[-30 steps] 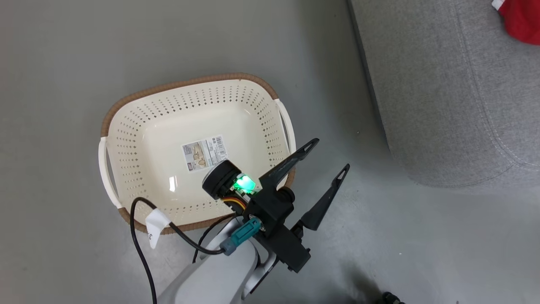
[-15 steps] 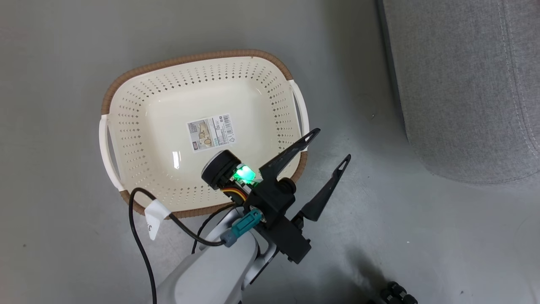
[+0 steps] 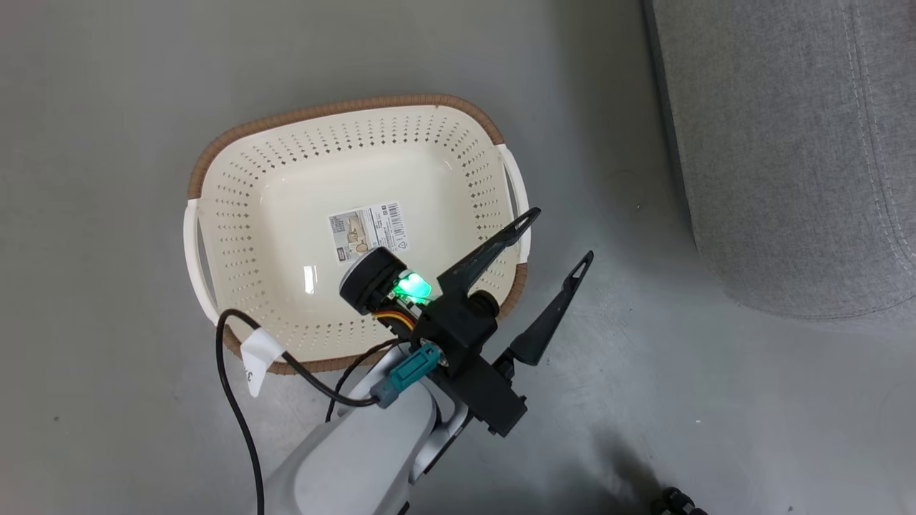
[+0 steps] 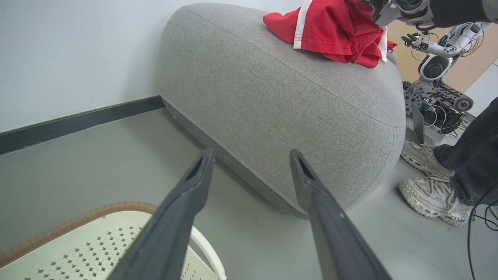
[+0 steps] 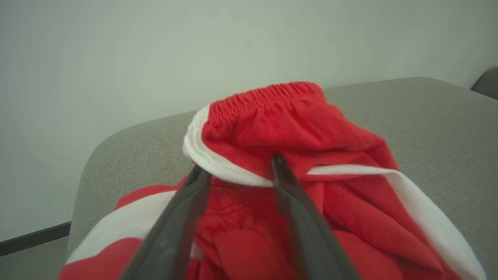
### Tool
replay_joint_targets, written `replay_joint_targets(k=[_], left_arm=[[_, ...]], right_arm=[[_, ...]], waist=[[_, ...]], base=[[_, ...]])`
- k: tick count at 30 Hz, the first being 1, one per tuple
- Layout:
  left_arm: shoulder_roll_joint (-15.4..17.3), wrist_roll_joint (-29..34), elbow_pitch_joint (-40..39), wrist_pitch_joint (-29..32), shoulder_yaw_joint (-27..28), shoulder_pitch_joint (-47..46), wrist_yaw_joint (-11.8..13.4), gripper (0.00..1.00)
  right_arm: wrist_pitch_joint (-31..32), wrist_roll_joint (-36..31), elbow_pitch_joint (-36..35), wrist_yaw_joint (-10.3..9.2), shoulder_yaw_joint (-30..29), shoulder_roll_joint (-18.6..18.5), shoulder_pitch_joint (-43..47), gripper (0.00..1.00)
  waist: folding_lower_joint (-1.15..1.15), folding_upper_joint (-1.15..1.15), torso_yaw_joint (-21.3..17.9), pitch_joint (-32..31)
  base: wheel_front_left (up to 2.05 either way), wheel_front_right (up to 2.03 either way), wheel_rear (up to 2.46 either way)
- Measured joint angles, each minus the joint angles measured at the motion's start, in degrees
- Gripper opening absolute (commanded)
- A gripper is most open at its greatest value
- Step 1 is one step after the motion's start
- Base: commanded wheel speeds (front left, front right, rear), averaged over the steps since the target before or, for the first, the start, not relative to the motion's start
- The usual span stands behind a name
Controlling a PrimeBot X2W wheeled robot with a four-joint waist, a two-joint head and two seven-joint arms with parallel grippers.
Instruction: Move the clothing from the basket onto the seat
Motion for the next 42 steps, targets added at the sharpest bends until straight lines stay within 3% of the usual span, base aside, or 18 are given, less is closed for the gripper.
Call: replay_joint_targets(k=[11, 22, 42], left_arm=[[0.0, -2.8, 0.4, 0.0, 0.4, 0.1, 1.1, 1.0], [-0.1, -5.7, 1.4, 0.0, 3.6, 2.7, 3.3, 1.0], [-0.5, -7.0, 5.4, 0.0, 12.7, 11.0, 7.2, 1.0]], right_arm=[[-0.5, -0.6, -3.2, 0.51, 1.8, 1.1, 4.8, 1.0], [-0.5, -1.1, -13.3, 0.51, 4.7, 4.5, 13.2, 1.0], [-0.5, 0.2, -26.2, 0.51, 12.0, 9.1, 30.6, 1.0]], waist=[[0.0, 0.0, 1.1, -4.6], [-0.01, 0.0, 2.8, -10.8], [-0.01, -0.01, 10.3, -22.1]], base=[[0.0, 0.0, 0.0], [0.0, 0.0, 0.0], [0.0, 0.0, 0.0]])
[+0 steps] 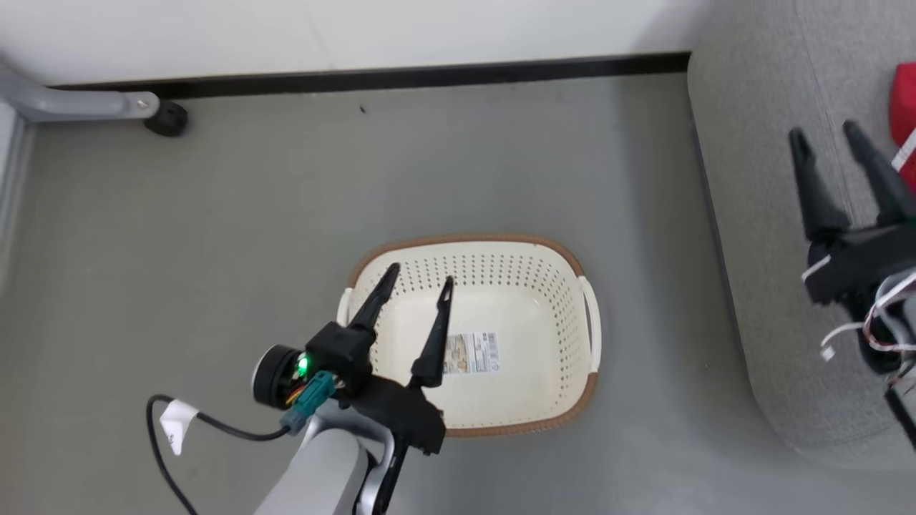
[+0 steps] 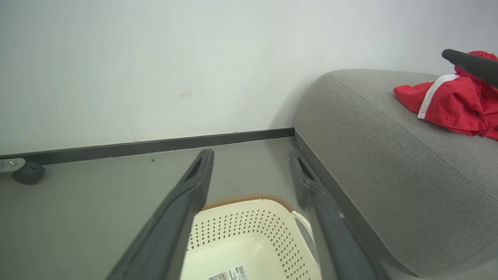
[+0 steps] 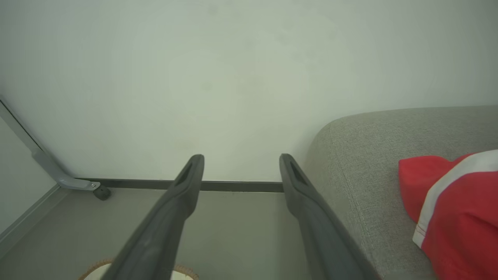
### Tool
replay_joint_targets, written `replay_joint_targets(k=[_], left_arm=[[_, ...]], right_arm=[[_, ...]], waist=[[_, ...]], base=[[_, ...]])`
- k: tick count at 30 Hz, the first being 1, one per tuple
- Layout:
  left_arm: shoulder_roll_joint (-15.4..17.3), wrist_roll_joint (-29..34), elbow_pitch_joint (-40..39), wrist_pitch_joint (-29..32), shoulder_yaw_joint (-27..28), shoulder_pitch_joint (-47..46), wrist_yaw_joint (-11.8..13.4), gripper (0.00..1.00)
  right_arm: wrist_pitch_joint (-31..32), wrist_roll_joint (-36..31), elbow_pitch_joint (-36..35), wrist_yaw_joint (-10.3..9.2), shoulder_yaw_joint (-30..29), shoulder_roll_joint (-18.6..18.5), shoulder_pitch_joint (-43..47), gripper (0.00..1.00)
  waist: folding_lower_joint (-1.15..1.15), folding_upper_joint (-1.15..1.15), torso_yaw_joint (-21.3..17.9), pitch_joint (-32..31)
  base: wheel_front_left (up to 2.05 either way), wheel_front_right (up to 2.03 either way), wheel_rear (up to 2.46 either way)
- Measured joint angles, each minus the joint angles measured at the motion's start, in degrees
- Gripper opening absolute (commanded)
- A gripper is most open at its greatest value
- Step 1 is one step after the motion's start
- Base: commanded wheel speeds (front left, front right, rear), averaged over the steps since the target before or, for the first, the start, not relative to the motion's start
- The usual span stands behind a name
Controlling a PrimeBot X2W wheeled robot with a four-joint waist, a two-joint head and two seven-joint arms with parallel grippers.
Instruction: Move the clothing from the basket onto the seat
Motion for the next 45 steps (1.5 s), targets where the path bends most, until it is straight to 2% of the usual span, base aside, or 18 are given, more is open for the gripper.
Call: replay_joint_targets(k=[11, 20, 38, 45], left_arm=[[1.2, 0.3, 0.9, 0.0, 6.5, 7.1, 2.5, 1.0], [3.0, 1.3, 0.2, 0.0, 12.0, 12.7, 4.0, 1.0], [4.0, 5.4, -4.2, 0.0, 19.5, 19.2, 5.0, 1.0], [3.5, 7.2, -5.1, 0.0, 21.3, 20.9, 5.0, 1.0]], right_arm=[[0.0, 1.0, -1.5, 0.0, -0.1, 5.1, 9.9, 1.0], [0.0, 0.4, -3.4, -0.24, -0.5, 7.9, 16.7, 1.0], [0.0, -4.7, -7.8, -5.2, -2.4, 9.8, 23.6, 1.0], [0.0, -7.2, -9.1, -6.33, -3.2, 9.7, 24.4, 1.0]], waist=[[0.01, 0.0, 2.6, -7.0], [0.01, 0.0, 3.4, -12.2], [0.01, 0.0, 2.4, -15.5], [0.01, 0.01, 2.3, -15.9]], base=[[0.0, 0.0, 0.0], [0.0, 0.0, 0.0], [0.0, 0.0, 0.0], [0.0, 0.0, 0.0]])
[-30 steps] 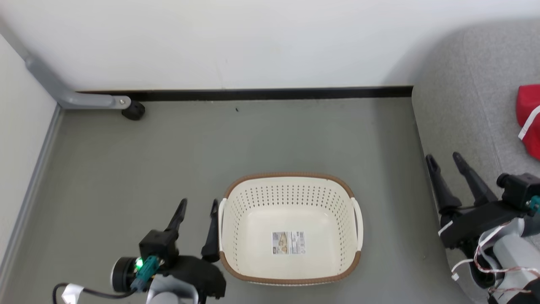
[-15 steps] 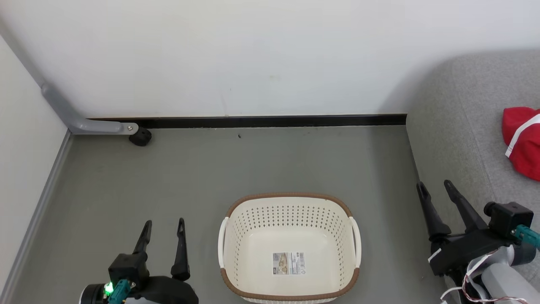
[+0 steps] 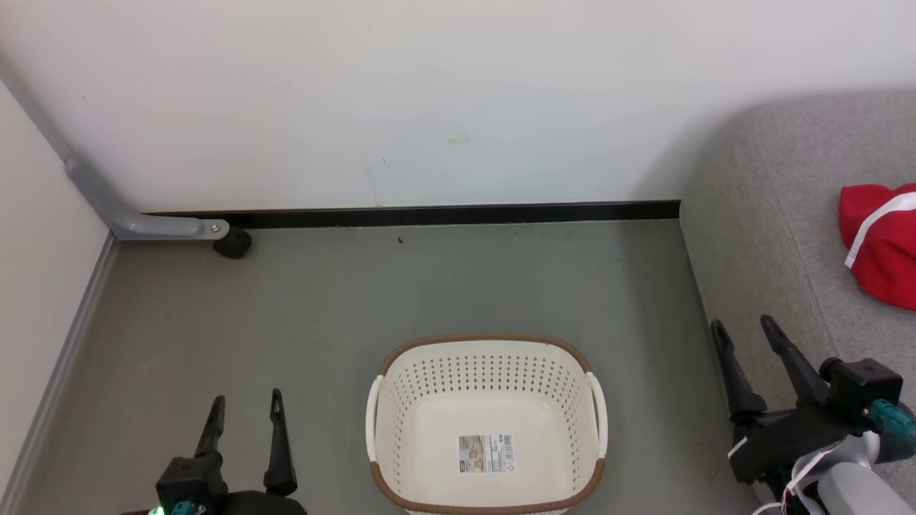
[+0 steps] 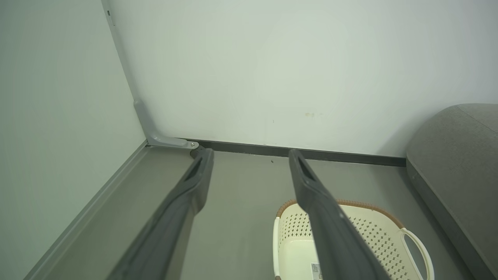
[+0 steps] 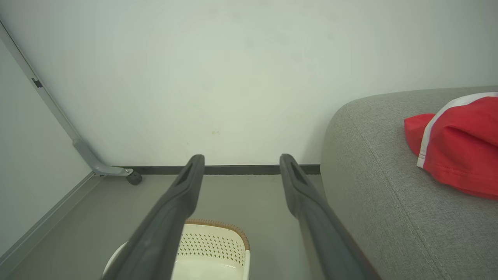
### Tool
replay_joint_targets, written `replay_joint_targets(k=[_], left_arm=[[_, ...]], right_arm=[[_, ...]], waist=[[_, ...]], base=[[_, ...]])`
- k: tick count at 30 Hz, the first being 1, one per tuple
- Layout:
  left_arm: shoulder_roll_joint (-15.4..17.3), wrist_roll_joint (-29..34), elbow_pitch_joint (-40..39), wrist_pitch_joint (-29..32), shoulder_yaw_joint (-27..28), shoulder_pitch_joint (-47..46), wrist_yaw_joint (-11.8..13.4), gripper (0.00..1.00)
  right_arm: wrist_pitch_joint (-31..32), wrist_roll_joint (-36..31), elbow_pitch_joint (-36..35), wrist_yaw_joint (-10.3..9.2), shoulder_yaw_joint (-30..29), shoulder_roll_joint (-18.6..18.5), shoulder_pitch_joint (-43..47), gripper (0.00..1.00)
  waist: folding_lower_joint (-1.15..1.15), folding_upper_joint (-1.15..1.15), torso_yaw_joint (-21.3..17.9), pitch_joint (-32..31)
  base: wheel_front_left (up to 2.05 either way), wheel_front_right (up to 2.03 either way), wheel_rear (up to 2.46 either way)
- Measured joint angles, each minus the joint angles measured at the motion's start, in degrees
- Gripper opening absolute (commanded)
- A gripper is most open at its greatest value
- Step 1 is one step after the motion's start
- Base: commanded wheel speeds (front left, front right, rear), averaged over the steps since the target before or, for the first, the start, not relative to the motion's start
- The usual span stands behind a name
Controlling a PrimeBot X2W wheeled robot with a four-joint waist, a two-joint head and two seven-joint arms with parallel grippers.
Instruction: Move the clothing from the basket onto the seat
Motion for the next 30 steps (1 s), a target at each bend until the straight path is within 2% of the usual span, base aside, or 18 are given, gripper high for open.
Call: replay_joint_targets(k=[12, 30], left_arm=[[-1.1, 1.0, -2.2, 0.0, 1.4, 1.9, 0.0, 1.0], [-1.8, 1.9, -3.2, 0.0, 1.9, 2.4, -0.7, 1.0]], right_arm=[[0.0, -1.6, -2.4, -1.78, -1.7, 0.3, 1.8, 1.0], [0.0, -3.9, -3.9, -1.78, -3.5, 1.0, 2.9, 1.0]], waist=[[0.0, 0.0, 0.0, -0.9], [0.0, 0.0, -0.6, -0.7]], base=[[0.0, 0.0, 0.0], [0.0, 0.0, 0.0]])
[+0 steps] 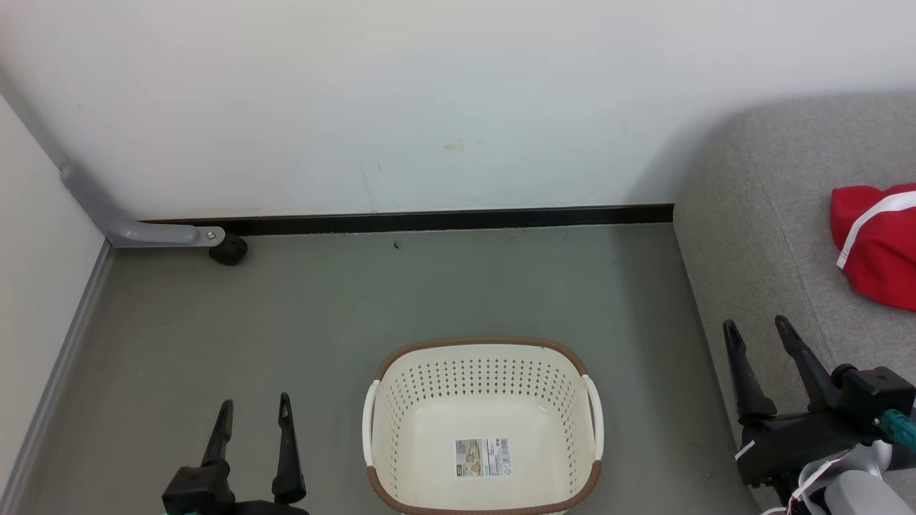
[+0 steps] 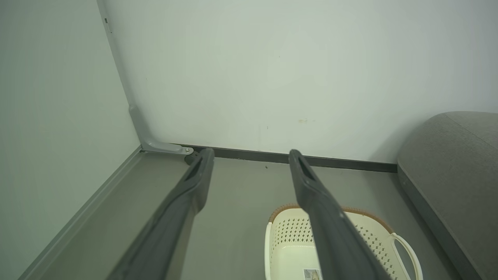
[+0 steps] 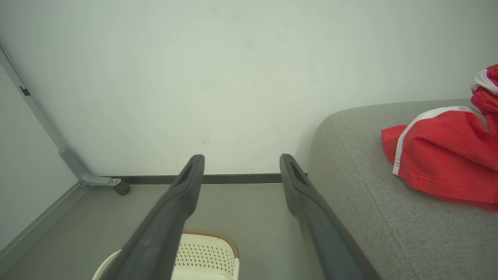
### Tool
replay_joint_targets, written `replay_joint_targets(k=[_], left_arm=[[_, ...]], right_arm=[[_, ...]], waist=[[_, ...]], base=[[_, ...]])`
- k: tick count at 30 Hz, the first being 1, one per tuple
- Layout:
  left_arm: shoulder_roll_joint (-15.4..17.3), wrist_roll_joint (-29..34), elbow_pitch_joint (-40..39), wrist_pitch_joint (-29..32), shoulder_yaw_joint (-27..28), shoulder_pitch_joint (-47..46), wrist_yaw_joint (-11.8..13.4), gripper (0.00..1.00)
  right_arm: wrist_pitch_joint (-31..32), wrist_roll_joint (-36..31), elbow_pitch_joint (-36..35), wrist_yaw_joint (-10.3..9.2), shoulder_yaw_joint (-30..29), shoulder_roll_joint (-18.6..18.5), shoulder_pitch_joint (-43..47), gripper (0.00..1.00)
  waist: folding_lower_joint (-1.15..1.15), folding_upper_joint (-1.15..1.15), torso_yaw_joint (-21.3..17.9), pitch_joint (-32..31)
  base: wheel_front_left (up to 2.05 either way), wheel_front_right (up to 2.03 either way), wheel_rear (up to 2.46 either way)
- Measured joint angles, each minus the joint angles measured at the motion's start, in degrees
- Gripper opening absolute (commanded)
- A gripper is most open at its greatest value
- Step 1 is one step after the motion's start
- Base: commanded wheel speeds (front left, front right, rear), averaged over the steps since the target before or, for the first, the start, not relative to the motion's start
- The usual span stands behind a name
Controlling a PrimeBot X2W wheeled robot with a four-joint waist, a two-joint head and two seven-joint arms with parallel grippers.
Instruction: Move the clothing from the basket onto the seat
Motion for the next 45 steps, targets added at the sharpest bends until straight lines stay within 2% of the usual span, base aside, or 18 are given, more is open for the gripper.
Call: replay_joint_targets(k=[23, 24, 34, 45], left_arm=[[-0.8, 1.9, -0.1, 0.0, 0.8, 0.0, -2.0, 1.0], [-0.8, 1.8, 0.0, 0.0, 0.7, 0.0, -2.4, 0.0], [-1.3, 0.6, 3.7, 0.8, 1.0, 2.0, -2.5, 0.0], [-1.3, -8.9, 3.9, 3.4, 2.3, 1.9, -3.5, 0.0]], right_arm=[[0.0, -3.7, 0.2, -0.05, -1.0, 0.4, 0.3, 1.0], [0.0, -3.7, 0.4, -0.04, -0.9, 0.5, 0.3, 0.0], [0.9, -2.1, 3.9, 0.05, -0.9, 2.9, 3.8, 0.0], [3.3, 5.8, 3.9, 0.89, -3.6, 4.0, 3.8, 0.0]], waist=[[0.0, 0.0, -0.2, -0.5], [0.0, 0.0, -0.2, -0.6], [0.0, 0.0, -0.4, -0.6], [0.0, 0.0, -0.7, -0.7]], base=[[0.0, 0.0, 0.0], [0.0, 0.0, 0.0], [0.0, 0.0, 0.0], [0.0, 0.0, 0.0]])
